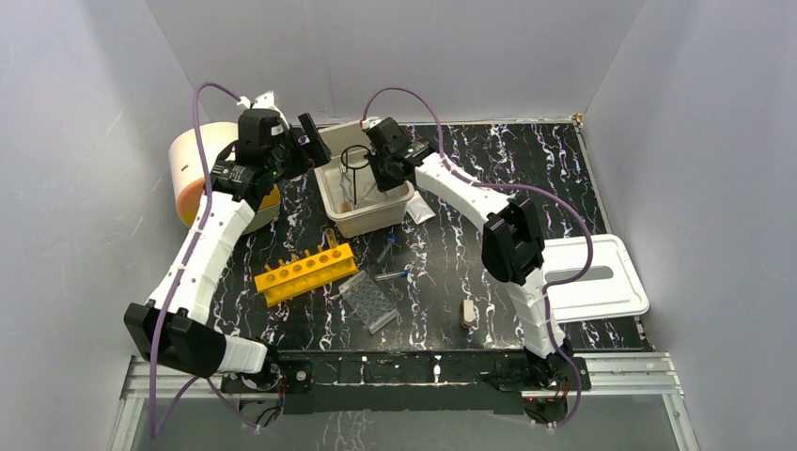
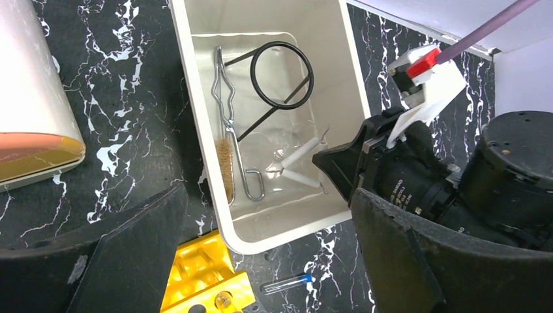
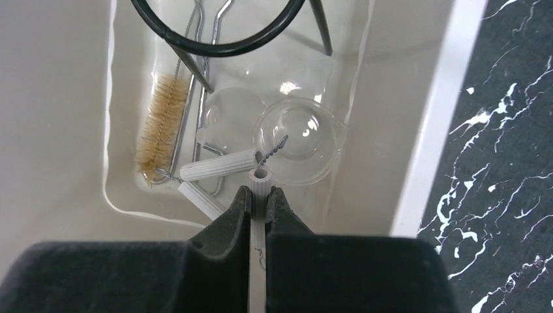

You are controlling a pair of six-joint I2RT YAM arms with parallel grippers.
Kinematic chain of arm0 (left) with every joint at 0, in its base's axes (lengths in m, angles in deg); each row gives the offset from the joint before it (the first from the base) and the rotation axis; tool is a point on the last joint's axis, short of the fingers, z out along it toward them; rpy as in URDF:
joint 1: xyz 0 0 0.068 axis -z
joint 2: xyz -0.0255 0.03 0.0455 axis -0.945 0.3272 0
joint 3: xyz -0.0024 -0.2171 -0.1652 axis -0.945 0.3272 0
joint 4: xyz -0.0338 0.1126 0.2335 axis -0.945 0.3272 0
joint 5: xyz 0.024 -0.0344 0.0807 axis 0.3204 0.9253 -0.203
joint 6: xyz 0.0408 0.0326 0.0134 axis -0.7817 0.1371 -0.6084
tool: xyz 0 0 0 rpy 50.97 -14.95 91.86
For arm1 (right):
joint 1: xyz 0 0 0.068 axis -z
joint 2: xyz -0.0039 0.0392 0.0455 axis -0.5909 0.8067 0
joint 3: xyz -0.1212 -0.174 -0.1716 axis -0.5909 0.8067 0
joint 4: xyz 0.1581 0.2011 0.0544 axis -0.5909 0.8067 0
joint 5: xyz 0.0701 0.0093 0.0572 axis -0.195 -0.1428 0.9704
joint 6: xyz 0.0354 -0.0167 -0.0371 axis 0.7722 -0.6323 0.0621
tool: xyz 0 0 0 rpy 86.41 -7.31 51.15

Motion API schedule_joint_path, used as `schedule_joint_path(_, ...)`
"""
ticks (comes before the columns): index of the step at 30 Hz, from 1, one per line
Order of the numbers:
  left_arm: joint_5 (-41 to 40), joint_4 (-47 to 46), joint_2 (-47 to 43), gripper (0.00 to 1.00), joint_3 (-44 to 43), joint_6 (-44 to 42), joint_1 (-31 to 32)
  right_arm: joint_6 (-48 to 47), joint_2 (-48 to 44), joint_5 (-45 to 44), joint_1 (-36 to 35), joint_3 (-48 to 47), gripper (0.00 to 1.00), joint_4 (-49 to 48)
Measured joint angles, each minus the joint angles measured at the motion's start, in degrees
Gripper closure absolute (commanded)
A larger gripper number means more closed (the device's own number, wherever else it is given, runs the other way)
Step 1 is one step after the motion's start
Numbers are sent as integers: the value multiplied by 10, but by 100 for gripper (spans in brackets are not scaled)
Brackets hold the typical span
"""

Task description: Organize the chemistry lab equipment

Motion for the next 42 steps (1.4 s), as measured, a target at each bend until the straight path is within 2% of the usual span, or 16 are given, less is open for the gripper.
schedule_joint_path(6, 0, -3, 13, 3, 0, -12, 0, -10, 17, 1, -3, -3, 100, 18)
schedule_joint_path(10, 0, -6, 21, 3, -1, -20, 0, -14, 48, -6, -4, -37, 100, 31)
schedule_joint_path(13, -1, -8, 29, 2, -4, -27, 0, -13, 75, -14, -4, -57, 97, 37)
schedule_joint_path(18, -11, -8, 38, 2, -16, -42, 0, -10, 94, -27, -7, -90, 85, 54)
schedule_joint_path(32, -24, -8, 39, 2, -30, -59, 0, -4, 83, -28, -7, -105, 54, 67)
schedule_joint_path(36, -24, -8, 39, 2, -30, -58, 0, -2, 45, -16, -7, -99, 47, 63)
schedule_joint_path(42, -21, -8, 39, 2, -30, -54, 0, 13, -71, 15, 2, -40, 38, 24)
